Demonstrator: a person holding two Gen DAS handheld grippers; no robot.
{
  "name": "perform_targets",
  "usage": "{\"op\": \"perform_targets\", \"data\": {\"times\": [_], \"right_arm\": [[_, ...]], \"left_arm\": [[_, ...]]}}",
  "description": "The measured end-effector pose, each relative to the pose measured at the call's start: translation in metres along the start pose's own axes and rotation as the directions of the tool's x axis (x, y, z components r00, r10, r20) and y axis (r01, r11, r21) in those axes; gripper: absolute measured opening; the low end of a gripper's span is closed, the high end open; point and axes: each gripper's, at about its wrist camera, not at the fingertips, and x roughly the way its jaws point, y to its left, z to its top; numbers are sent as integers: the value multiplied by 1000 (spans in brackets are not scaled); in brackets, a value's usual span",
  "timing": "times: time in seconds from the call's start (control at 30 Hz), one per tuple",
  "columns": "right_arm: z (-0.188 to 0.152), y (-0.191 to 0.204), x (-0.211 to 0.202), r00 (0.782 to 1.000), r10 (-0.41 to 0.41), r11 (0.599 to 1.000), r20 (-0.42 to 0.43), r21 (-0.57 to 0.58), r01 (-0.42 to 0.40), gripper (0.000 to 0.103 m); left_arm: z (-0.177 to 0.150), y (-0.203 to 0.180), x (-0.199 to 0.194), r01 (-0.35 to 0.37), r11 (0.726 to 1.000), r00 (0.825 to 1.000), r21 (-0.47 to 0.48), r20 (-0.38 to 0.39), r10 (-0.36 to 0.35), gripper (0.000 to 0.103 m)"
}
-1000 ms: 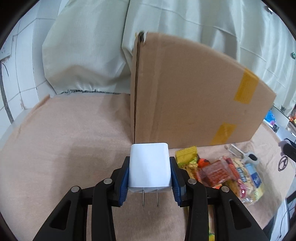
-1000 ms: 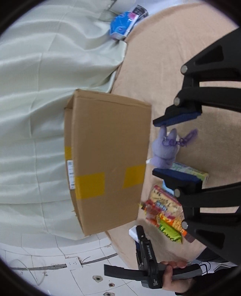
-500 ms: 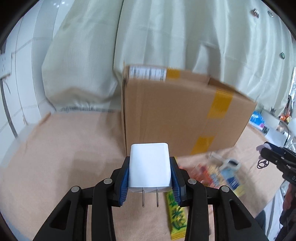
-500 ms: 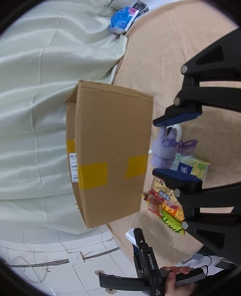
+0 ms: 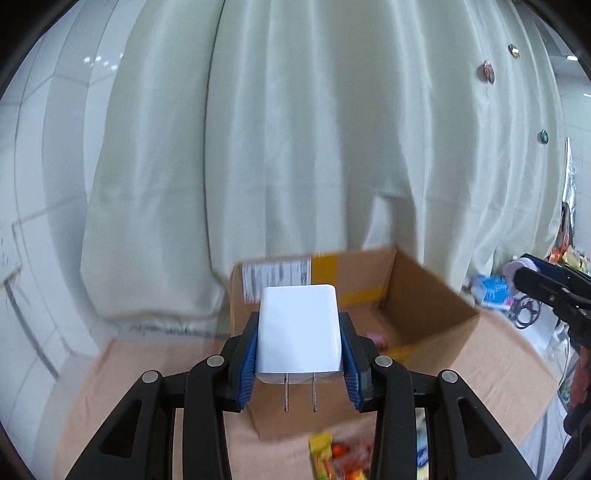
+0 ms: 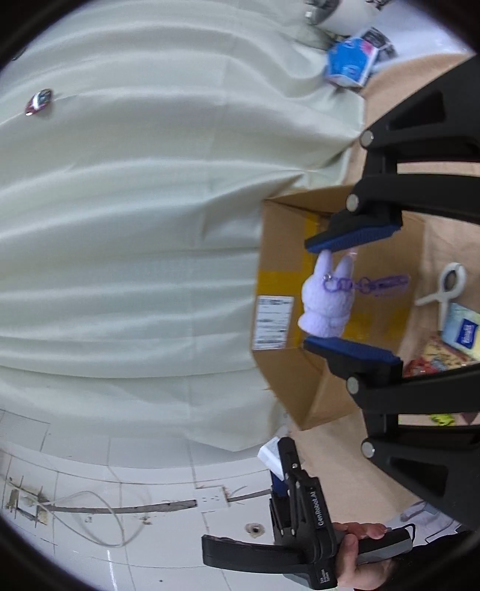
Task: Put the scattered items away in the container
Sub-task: 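Carry charger and purple plush over the box and open both grippers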
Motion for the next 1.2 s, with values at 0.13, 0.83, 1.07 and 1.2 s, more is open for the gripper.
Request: {"op": "perform_targets", "data": {"times": [0.13, 0.83, 1.07, 1.2], "right_arm": [[32, -2, 19, 1000, 2, 1000, 11, -15, -2, 50], [4, -29, 186, 957, 76, 996, -280, 56, -62, 50], [-11, -40, 200, 943, 91, 994, -319, 89, -66, 50], [-15, -44, 204, 938, 89, 994, -336, 92, -61, 50]], "left_arm": [[32, 0, 20, 10, 1000, 1000, 3, 0, -10, 40], [15, -4, 179, 42, 999, 958, -7, -282, -42, 40], [8, -3, 186, 44, 999, 954, -8, -298, -44, 40], [8, -4, 190, 45, 999, 951, -8, -306, -45, 40]]}}
